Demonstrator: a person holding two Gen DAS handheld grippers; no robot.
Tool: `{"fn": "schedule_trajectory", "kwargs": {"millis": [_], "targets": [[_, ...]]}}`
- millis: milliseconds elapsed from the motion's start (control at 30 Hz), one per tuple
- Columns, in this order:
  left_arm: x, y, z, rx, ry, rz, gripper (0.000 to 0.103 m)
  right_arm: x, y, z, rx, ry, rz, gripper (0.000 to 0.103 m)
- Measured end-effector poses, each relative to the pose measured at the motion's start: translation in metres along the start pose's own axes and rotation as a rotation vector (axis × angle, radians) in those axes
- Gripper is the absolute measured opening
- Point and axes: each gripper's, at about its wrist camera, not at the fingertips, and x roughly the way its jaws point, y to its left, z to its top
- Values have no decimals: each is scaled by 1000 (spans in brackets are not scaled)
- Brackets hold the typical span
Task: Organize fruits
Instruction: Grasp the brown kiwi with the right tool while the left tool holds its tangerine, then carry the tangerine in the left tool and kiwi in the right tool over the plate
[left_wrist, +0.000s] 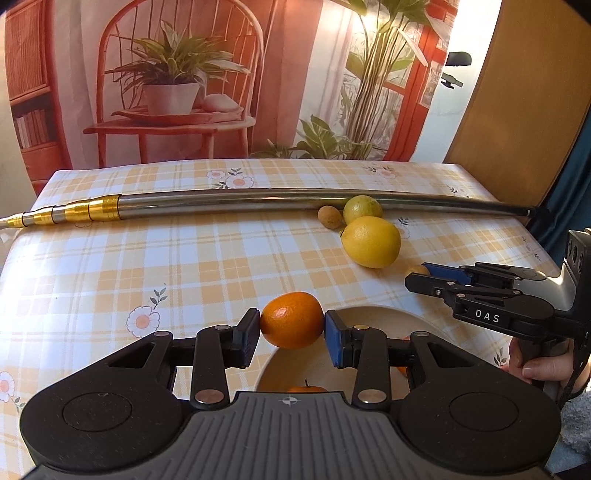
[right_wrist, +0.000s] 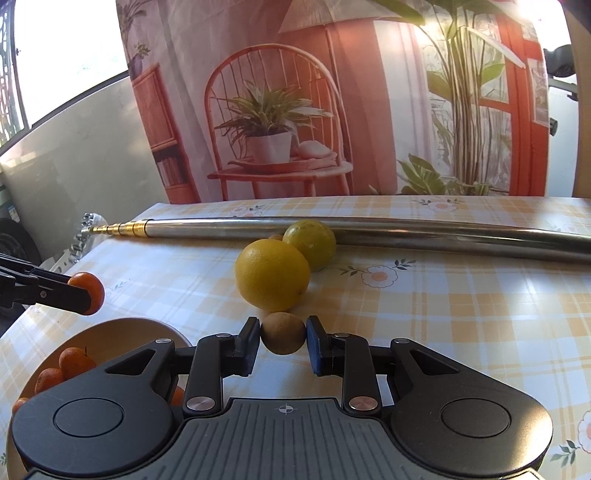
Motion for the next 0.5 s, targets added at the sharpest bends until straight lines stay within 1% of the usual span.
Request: {"fn": "schedule_trajectory", "kwargs": {"millis": [133,300,400,500], "targets": [[-1,-4,-3,4,3,-16,40,-11,3,-2,21,2,10,25],[4,-15,-10,44,19,-40,40,-25,14,-1,9,-7,19,25],[9,-22,-13,83,28,-36,40,-32,20,1,-1,-12,27,25],[16,-25,-16,98,52,-43,40,-36,27,4,-11,-14,36,25]]}}
